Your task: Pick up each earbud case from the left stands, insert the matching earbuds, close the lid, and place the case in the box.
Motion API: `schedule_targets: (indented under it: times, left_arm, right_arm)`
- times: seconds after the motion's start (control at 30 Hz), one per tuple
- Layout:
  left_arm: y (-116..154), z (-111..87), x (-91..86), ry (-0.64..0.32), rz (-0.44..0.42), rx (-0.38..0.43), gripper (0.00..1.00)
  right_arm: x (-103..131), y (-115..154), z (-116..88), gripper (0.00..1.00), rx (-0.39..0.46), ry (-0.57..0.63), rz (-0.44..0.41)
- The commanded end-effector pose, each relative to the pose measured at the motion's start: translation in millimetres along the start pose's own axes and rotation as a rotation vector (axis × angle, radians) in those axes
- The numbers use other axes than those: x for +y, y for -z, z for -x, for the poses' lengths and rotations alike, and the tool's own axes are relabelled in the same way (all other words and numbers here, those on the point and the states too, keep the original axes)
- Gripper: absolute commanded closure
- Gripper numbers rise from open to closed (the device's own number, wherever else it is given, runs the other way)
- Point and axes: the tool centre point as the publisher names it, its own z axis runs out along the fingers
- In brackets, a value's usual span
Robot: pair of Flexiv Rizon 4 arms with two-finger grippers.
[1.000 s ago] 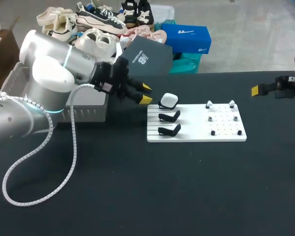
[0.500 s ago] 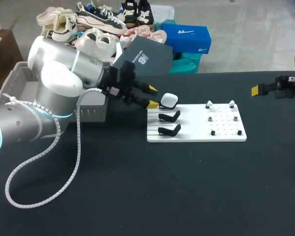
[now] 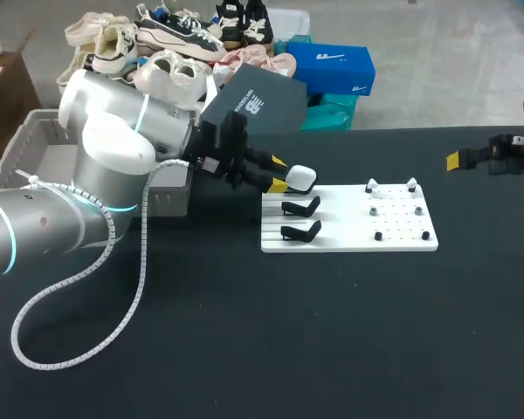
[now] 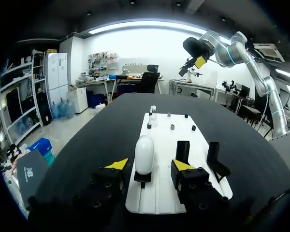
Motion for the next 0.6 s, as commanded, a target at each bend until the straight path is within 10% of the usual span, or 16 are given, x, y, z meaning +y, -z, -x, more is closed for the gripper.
schedule_targets:
  times: [0.03,0.6]
  left_arm:
    - [-5,-1.4,5.8,-0.002,-0.011,0.000,0.45]
    - [-17,1.8,11.9,-0.028,-0.006,-0.004,0.49]
  right_arm:
    - [-1,-1,0,0.00,0.001,0.001,0.005]
    - [-1,-1,0,0.00,0.001,0.001,0.005]
